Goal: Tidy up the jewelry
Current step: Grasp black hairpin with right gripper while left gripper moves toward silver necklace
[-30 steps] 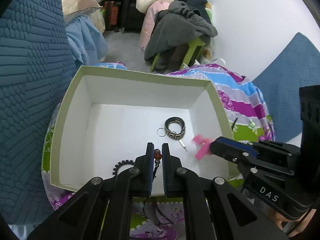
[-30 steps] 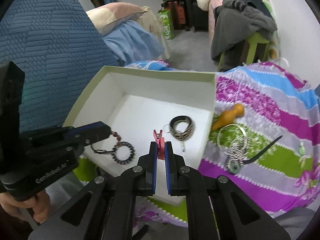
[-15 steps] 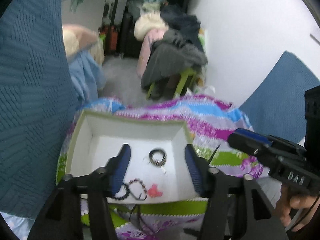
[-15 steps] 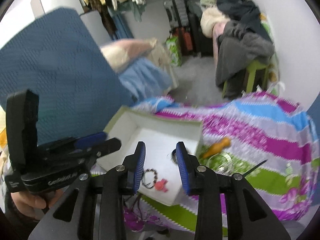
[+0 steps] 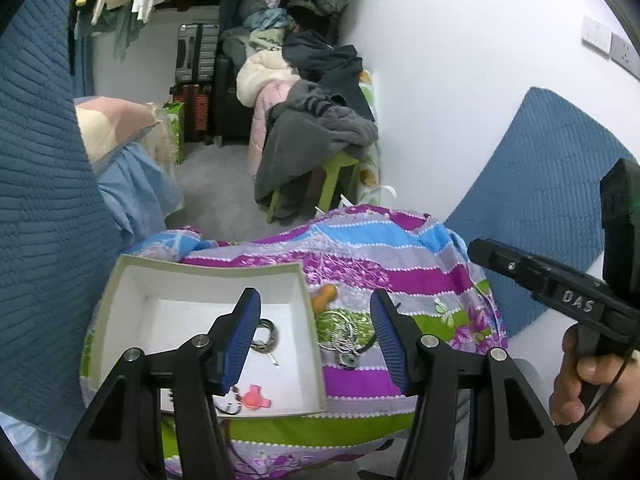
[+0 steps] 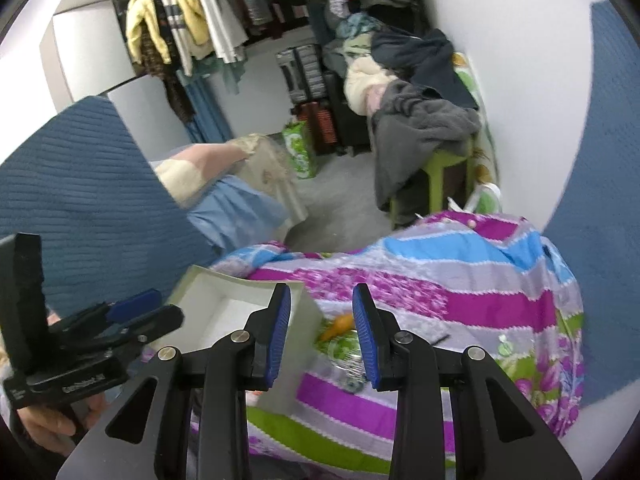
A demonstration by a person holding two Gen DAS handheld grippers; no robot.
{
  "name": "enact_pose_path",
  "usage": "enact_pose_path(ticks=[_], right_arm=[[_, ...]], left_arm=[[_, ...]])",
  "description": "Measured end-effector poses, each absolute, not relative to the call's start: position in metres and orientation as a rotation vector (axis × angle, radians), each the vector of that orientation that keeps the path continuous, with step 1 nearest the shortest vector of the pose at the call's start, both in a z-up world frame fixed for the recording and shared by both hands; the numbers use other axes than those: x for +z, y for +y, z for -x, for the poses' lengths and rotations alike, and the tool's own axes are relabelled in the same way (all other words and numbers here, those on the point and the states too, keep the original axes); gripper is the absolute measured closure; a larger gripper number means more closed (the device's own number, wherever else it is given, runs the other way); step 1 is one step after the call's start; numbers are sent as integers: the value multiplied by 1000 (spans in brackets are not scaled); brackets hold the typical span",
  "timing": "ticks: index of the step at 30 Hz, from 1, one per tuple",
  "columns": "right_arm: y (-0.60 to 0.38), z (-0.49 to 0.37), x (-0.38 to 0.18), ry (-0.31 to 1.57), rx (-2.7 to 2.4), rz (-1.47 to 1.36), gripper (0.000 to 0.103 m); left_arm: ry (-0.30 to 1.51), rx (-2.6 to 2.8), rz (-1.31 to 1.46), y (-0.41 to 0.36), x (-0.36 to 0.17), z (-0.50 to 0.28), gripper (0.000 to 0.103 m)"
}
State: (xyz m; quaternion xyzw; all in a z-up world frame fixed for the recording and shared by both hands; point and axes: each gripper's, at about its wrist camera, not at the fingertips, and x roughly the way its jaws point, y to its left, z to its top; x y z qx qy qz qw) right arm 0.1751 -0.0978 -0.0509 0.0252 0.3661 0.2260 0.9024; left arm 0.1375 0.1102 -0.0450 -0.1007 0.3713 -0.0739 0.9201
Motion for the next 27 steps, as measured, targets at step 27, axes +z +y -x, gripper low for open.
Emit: enact_pose_path(ticks=[27], right_arm=[[-130,-255,-269,1121,368,-141,73]], left_arm=[[916,-223,236,50,-130,-145,62]])
